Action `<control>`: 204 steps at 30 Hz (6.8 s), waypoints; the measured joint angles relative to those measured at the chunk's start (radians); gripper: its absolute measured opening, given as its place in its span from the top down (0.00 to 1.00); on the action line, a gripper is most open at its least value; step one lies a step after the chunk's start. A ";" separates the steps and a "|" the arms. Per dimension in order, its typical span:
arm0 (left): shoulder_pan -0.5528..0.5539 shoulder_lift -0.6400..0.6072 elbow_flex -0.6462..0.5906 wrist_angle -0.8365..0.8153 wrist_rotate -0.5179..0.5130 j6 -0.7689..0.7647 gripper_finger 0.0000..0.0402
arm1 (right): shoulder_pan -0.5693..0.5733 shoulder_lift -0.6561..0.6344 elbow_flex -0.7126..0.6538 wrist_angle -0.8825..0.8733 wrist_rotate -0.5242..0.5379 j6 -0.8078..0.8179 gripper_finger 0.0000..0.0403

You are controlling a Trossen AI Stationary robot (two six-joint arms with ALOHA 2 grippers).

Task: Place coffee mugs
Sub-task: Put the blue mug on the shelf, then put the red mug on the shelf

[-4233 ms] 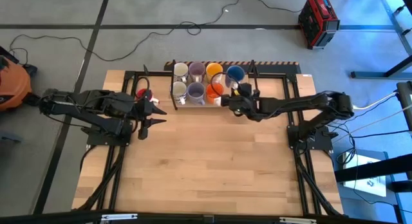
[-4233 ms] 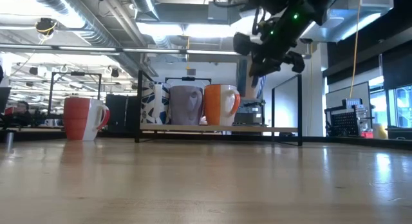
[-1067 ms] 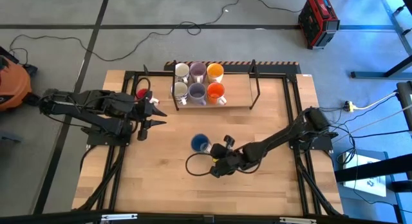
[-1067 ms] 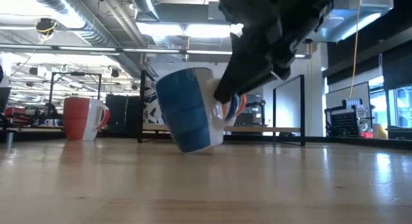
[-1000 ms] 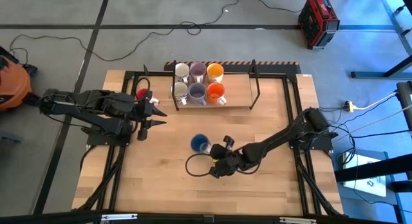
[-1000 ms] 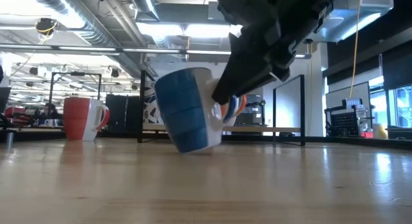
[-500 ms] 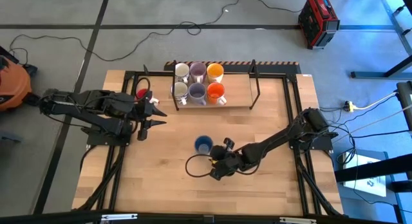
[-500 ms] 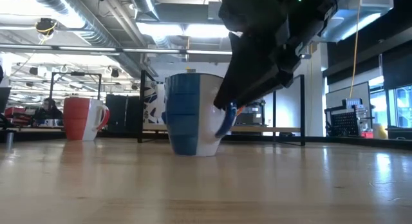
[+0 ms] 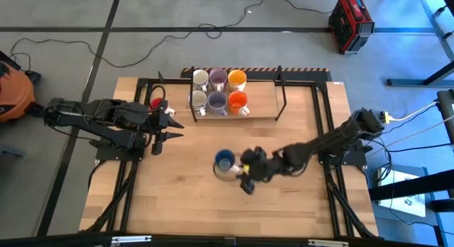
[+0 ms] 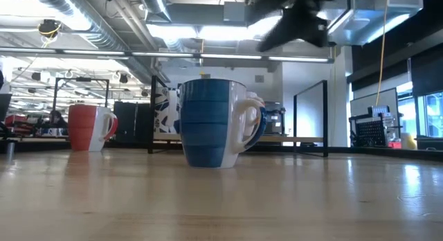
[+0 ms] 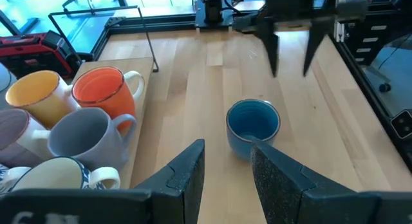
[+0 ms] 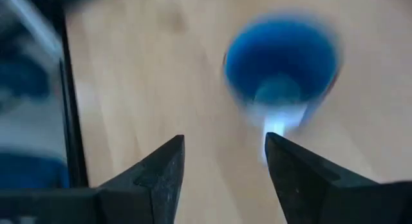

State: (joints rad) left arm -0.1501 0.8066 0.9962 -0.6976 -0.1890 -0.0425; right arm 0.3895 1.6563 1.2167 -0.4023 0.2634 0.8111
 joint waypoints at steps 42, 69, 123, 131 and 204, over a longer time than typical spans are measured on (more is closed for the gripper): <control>0.000 0.001 0.000 -0.022 0.000 0.029 0.70 | -0.313 0.408 0.491 -0.437 -0.209 -0.192 0.81; 0.000 -0.090 0.042 -0.024 -0.087 0.053 0.70 | -0.389 0.079 0.492 -0.759 -0.034 -0.073 1.00; 0.000 -0.079 0.042 -0.019 -0.402 -0.192 0.70 | -1.084 0.198 0.491 -0.615 -0.052 -0.715 1.00; 0.000 -0.079 0.042 -0.019 -0.396 -0.165 0.70 | -1.084 0.248 0.491 -0.603 -0.101 -0.687 1.00; 0.195 0.094 0.041 -0.167 -0.387 -0.270 0.70 | -0.480 -0.231 0.338 -0.410 -0.129 -0.768 0.73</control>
State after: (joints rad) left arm 0.0451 0.9004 1.0372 -0.8645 -0.5756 -0.3127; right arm -0.0904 1.4254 1.5543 -0.8126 0.1343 0.0434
